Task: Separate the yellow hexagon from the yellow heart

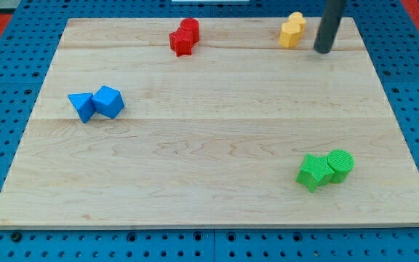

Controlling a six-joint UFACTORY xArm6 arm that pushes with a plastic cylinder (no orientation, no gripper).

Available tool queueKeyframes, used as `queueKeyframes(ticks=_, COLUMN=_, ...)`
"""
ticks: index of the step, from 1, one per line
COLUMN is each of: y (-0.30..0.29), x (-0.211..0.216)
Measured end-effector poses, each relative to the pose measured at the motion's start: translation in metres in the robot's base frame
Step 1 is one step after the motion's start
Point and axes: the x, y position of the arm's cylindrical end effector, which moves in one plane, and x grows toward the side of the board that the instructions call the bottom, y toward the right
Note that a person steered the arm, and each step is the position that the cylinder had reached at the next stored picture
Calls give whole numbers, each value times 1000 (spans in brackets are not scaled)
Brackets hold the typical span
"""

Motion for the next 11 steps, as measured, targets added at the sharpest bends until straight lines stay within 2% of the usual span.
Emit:
queueKeyframes(ticks=1, y=28, x=-66)
queueKeyframes(ticks=2, y=25, x=-72)
queueKeyframes(ticks=4, y=-51, x=-72)
queueKeyframes(ticks=5, y=-57, x=-70)
queueKeyframes(ticks=9, y=-84, x=-6)
queueKeyframes(ticks=10, y=-82, x=38)
queueKeyframes(ticks=11, y=-86, x=50)
